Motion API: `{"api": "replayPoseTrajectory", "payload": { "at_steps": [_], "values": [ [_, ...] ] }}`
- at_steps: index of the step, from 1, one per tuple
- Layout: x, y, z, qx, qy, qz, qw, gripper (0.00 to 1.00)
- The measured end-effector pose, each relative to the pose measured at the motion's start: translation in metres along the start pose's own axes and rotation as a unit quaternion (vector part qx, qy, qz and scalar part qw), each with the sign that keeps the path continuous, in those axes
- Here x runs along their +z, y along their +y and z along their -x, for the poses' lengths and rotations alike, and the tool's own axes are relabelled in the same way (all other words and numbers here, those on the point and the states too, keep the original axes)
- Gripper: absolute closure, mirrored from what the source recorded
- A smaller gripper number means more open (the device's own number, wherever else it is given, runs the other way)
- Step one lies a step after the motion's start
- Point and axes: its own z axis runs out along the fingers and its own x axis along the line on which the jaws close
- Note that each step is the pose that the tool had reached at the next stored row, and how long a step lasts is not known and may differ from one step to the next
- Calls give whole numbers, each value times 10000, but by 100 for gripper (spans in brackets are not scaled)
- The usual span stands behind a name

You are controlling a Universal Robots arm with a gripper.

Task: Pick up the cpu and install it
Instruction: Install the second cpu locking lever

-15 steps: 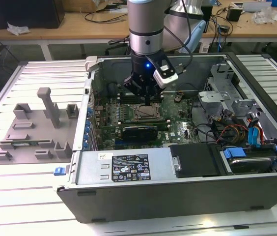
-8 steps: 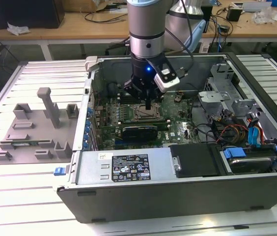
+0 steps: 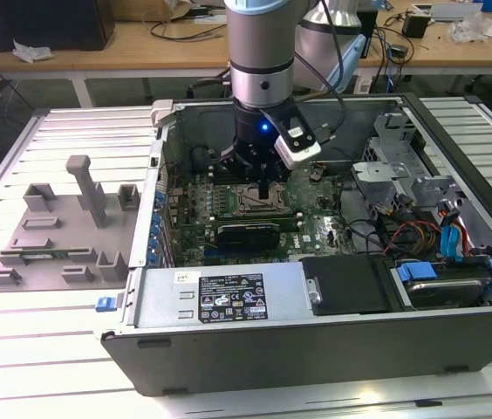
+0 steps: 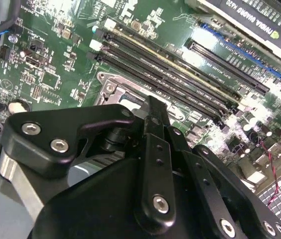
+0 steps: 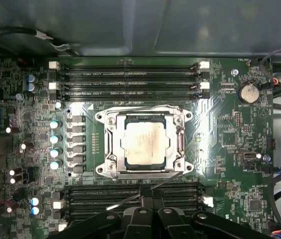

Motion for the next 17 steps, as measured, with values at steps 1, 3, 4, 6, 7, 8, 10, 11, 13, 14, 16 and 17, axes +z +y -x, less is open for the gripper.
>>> {"api": "replayPoseTrajectory", "payload": {
  "at_steps": [1,3,4,6,7,8,10,11,13,14,16,17],
  "values": [
    [2,-1,-9,-1,0,0,10000,89],
    [5,-2,-40,-1,0,-1,10000,89],
    [7,-5,-62,0,-1,-1,10000,89],
    [14,-31,-103,-1,-2,-1,10000,89],
    [17,-39,-113,-1,-3,-1,10000,89],
    [21,-45,-118,-1,-3,-1,10000,89],
    [33,-50,-130,-3,-6,0,10000,89],
    [42,-51,-143,-5,-9,-1,10000,89],
    [64,-52,-196,-5,-23,-1,10000,89],
    [72,-52,-213,-4,-27,0,10000,89],
    [98,-53,-262,-5,-41,1,10000,89],
    [110,-54,-277,-6,-44,0,10000,89]
  ]
}}
